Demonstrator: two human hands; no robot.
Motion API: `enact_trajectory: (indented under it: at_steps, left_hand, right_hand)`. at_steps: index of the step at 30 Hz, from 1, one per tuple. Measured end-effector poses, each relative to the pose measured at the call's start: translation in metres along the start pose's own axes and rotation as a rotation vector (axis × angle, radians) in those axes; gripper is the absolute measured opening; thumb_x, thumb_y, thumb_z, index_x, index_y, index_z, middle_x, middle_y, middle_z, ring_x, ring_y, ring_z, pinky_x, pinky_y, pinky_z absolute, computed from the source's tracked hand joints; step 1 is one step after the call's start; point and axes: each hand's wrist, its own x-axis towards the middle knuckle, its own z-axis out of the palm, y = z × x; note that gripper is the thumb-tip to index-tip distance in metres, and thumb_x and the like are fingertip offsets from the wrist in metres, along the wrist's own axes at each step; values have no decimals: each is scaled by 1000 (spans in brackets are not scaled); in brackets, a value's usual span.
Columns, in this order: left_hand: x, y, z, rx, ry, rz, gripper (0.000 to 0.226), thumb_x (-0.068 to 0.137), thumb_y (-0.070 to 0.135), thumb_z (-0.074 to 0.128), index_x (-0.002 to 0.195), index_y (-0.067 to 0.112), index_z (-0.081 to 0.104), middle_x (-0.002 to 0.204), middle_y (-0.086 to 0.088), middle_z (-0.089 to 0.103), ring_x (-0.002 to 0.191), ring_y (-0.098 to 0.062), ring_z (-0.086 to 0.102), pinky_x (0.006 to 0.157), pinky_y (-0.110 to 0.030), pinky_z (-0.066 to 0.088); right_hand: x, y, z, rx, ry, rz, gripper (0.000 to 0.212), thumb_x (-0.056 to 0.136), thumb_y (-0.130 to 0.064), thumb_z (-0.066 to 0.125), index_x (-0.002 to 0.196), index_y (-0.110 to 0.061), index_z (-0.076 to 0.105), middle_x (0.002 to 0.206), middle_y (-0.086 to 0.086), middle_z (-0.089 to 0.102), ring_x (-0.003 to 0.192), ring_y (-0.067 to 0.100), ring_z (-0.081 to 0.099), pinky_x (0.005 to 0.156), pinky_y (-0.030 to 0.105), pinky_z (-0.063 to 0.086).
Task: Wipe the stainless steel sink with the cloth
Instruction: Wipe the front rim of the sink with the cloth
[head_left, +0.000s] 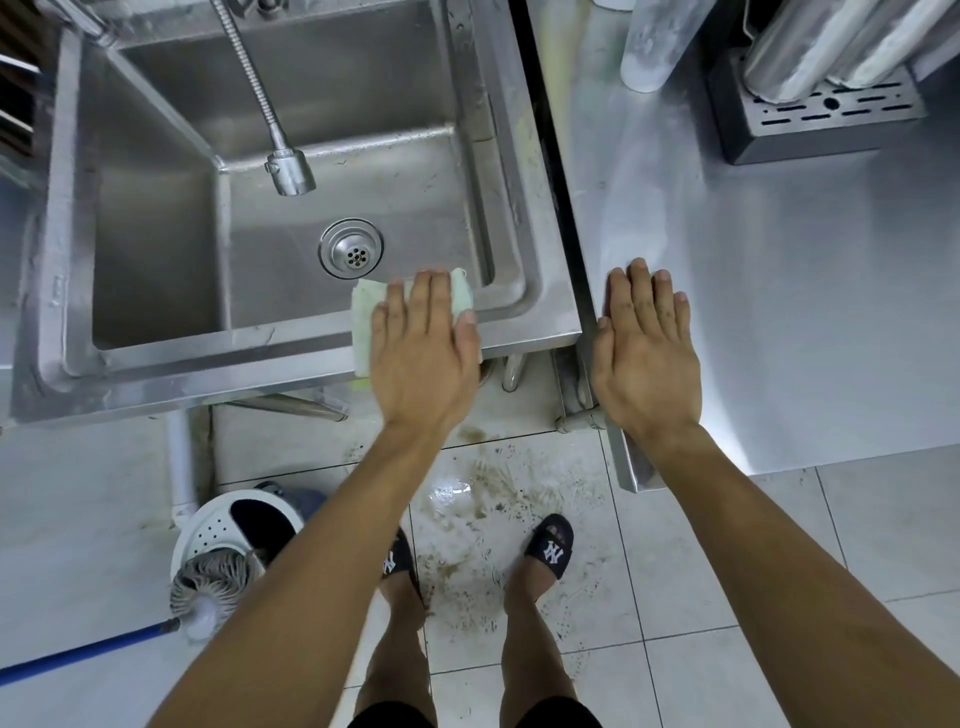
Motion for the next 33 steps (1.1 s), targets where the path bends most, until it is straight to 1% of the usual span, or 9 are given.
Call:
enact_trajectory:
  at_steps: [5, 11, 15, 18, 22, 25, 27, 30, 33]
  left_hand:
    - [4, 55, 10, -33, 2, 45, 66, 107, 50, 16, 160, 12, 29, 166, -9, 32, 153, -34, 26, 125, -46, 18]
    - [-4, -18, -3, 100, -47, 270, 69, 107, 58, 13, 163, 17, 17, 169, -4, 24, 157, -27, 19, 126, -47, 19]
    - [-15, -67, -15, 128, -30, 216, 71, 107, 60, 12, 164, 19, 13, 170, -3, 20, 158, -25, 14, 127, -47, 18]
    - [-20, -84, -23, 95, -2, 158, 73, 105, 63, 16, 163, 19, 20, 169, -3, 25, 156, -27, 20, 125, -49, 22]
    - [-3, -68, -19, 143, 35, 125, 77, 98, 69, 32, 156, 18, 36, 160, -4, 41, 145, -34, 36, 113, -47, 32]
    - [9, -47, -7, 104, 68, 19, 72, 101, 63, 29, 156, 17, 38, 162, -7, 40, 150, -37, 30, 123, -48, 21]
    - [10, -35, -4, 61, 93, -35, 72, 102, 60, 25, 155, 15, 41, 160, -8, 43, 149, -38, 34, 124, -49, 21]
    - [-4, -48, -7, 54, 86, 128, 71, 103, 59, 28, 156, 13, 39, 159, -8, 44, 147, -36, 37, 121, -48, 27]
    - [-22, -106, -18, 120, 55, 327, 78, 101, 65, 30, 162, 17, 26, 166, -6, 32, 152, -32, 29, 123, -49, 24]
  right_hand:
    - [0, 1, 0, 10, -5, -7, 60, 106, -31, 21, 161, -9, 25, 170, 13, 18, 158, 33, 10, 129, 47, 7]
    - [-1, -10, -4, 84, 4, -41, 56, 109, -28, 27, 160, -6, 26, 169, 14, 20, 158, 32, 10, 130, 45, 5]
    - [4, -52, -1, 156, -50, -244, 54, 110, -26, 30, 161, -7, 25, 169, 11, 19, 159, 27, 8, 130, 41, 5]
    - [9, -77, 12, 108, -110, -351, 57, 109, -32, 24, 159, -5, 30, 168, 12, 24, 158, 28, 14, 130, 43, 8]
    - [8, -82, 25, 34, -112, -414, 58, 109, -39, 24, 156, -7, 39, 164, 13, 34, 155, 30, 25, 129, 46, 12]
    - [8, -80, 29, 4, -71, -432, 55, 110, -38, 27, 156, -10, 39, 165, 11, 33, 154, 30, 27, 129, 46, 14]
    - [8, -83, 30, -11, -53, -425, 54, 110, -36, 28, 156, -10, 41, 164, 11, 35, 154, 31, 29, 128, 47, 15]
    - [5, -87, 30, -31, -54, -413, 54, 110, -36, 28, 155, -10, 41, 164, 12, 34, 154, 32, 27, 129, 46, 12]
    - [6, -91, 28, -37, -77, -394, 54, 110, -36, 28, 155, -10, 40, 164, 13, 34, 154, 33, 25, 129, 45, 8]
